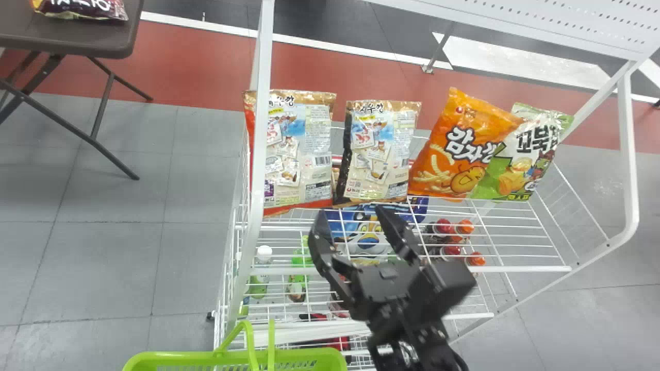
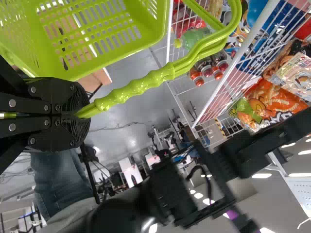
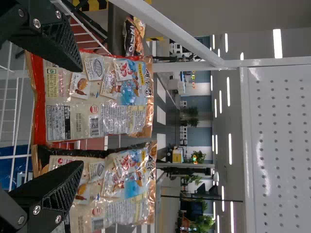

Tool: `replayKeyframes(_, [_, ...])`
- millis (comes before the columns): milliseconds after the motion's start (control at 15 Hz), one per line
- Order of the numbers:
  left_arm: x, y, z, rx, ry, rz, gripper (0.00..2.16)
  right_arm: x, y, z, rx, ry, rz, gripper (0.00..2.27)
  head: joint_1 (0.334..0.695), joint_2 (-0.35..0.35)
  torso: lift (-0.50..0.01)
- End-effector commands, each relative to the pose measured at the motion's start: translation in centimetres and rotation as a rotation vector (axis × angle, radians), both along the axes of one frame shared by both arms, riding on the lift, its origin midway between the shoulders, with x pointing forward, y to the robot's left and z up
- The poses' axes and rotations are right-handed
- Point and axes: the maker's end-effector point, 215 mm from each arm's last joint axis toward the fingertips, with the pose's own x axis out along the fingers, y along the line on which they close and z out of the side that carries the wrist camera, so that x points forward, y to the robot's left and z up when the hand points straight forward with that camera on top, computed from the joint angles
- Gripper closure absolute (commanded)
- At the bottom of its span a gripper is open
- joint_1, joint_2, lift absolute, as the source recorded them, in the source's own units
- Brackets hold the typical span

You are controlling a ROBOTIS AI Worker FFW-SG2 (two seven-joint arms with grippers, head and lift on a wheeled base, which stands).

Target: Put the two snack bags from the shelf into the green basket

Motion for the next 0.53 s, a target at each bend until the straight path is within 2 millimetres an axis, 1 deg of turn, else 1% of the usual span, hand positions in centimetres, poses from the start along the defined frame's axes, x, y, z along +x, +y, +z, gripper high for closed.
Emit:
replayKeyframes(0, [0.1, 0.1, -0.1, 0.003, 0.0, 0.002, 1.97, 3.2, 1.2, -0.9, -0.019, 0.029, 0.014, 0.15, 0.695, -0.35, -0.011])
replayKeyframes(200, [-0.1, 0.2, -0.3, 0.011, 0.01, -0.013, 1.97, 6.5, 1.6, -2.7, -0.036, 0.077, 0.017, 0.15, 0.695, -0.35, -0.011])
replayKeyframes(333, [0.0, 0.2, -0.4, 0.012, 0.01, -0.012, 1.97, 8.4, 1.5, -3.3, -0.042, 0.089, 0.014, 0.15, 0.695, -0.35, -0.011])
replayKeyframes(467, [0.2, 0.5, -0.6, 0.02, 0.013, -0.007, 1.97, 10.1, 1.8, -3.2, -0.038, 0.094, 0.02, 0.15, 0.695, -0.35, -0.011])
